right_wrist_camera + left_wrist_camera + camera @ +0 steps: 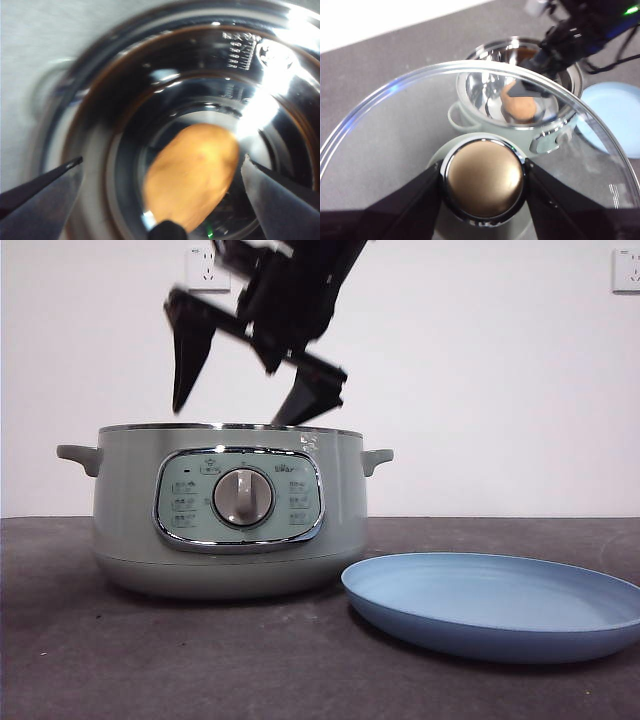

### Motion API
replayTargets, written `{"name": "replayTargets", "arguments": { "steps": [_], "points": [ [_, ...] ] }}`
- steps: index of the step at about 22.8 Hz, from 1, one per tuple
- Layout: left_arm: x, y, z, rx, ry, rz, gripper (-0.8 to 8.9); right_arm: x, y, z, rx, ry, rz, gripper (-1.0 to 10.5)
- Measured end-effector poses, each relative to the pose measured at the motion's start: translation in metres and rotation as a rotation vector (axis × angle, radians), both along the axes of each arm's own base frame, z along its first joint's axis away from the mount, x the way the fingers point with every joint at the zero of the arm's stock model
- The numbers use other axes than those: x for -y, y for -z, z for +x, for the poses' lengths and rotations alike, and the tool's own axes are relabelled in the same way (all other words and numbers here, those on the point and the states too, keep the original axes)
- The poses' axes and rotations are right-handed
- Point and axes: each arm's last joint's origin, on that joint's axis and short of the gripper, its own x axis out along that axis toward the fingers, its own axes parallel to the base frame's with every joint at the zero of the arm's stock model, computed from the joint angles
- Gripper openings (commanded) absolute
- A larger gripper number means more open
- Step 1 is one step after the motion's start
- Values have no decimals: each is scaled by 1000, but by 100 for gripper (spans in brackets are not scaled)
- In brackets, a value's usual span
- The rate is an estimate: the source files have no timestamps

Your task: Take the potato out from the steamer,put the potato on the plate,close the lid

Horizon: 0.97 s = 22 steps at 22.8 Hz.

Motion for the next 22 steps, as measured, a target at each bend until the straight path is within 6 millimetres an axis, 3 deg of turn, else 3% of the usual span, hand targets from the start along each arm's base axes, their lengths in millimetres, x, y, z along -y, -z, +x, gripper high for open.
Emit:
{"name": "replayTargets", "arguments": {
  "steps": [6,10,13,16,20,22],
  "points": [
    [0,0,1,0,1,0,-12,-14,33,7,-7,21,-64,626],
    [0,0,1,0,1,0,-12,-18,44,9,-1,39,-93,599],
    [0,0,1,0,2,-1,-12,-18,50,11,-6,45,-111,399],
    [0,0,1,0,2,-1,-12,-20,51,10,-4,44,-111,-11],
    [0,0,1,1,3,-2,-12,-20,48,8,2,36,-110,-11],
    [0,0,1,1,4,-3,-12,-16,30,4,28,34,-89,-12]
  ]
}}
